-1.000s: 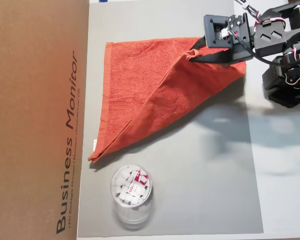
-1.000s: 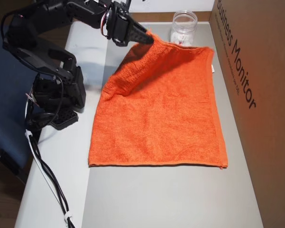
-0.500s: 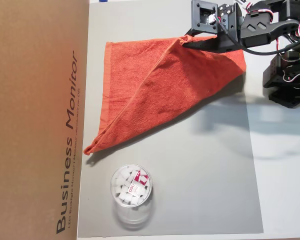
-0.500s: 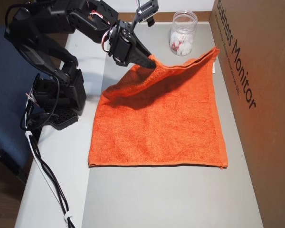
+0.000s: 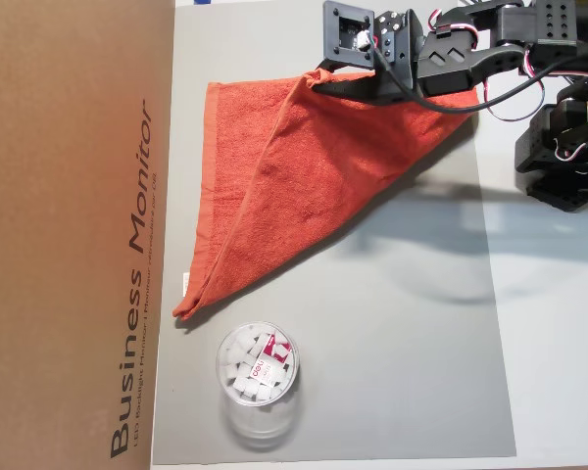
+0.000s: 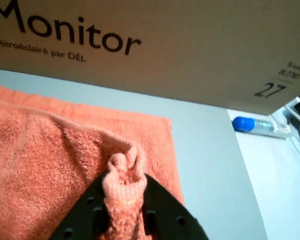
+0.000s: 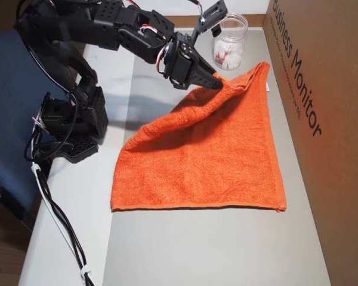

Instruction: Fold the blanket.

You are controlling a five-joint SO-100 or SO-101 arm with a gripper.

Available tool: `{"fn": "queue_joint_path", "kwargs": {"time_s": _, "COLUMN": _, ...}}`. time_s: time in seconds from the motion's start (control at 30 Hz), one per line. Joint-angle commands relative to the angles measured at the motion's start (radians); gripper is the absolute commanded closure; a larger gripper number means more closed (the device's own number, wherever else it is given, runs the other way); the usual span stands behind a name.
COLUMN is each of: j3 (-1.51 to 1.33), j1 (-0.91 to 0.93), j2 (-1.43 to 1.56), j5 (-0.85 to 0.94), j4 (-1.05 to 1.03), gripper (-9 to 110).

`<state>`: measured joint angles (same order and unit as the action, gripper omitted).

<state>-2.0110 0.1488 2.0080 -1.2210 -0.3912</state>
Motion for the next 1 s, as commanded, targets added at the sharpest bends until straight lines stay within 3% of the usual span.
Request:
{"fn": "queue_joint_path", "kwargs": {"time_s": 0.0, "j3": 0.11, "j1": -0.002, "j2": -0.058, "j5": -0.002, "j4": 0.035, "gripper": 102}}
{"fn": "queue_joint_path", "kwargs": {"time_s": 0.97, "j3": 0.523, "j1": 0.095, "j2": -0.528, "j5": 0.0, "j4": 0.035, "gripper": 102}}
